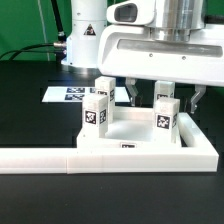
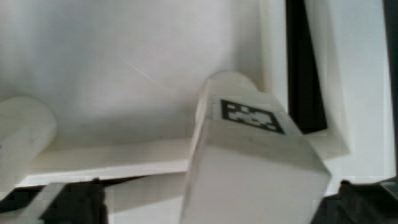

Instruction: Assemble square table

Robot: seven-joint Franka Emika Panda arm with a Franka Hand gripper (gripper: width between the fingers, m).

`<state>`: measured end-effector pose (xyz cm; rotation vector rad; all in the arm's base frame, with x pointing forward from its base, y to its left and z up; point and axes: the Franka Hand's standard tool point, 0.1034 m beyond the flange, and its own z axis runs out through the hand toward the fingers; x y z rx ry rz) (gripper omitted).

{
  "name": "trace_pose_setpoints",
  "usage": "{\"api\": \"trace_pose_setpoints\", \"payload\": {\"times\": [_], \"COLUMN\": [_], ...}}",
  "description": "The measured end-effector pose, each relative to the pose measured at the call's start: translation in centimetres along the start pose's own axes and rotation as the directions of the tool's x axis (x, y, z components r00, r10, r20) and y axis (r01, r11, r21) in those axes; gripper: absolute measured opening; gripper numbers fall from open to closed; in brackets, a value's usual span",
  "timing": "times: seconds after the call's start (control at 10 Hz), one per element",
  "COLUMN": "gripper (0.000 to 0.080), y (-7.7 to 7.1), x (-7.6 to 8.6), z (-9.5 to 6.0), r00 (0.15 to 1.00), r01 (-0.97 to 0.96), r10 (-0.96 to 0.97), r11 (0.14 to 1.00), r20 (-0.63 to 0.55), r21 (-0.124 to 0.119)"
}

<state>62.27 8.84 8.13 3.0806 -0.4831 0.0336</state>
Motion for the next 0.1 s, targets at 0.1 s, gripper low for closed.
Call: {"api": "trace_pose_setpoints", "payload": {"times": [0.1], "gripper": [0.0649], "y": [-0.11], "x": [0.33], "z": [-0.08], "r00": [1.0], "r01": [-0.014], "r10": [0.014], "r11": [1.0], "r20": [-0.017], "r21": [0.007]}}
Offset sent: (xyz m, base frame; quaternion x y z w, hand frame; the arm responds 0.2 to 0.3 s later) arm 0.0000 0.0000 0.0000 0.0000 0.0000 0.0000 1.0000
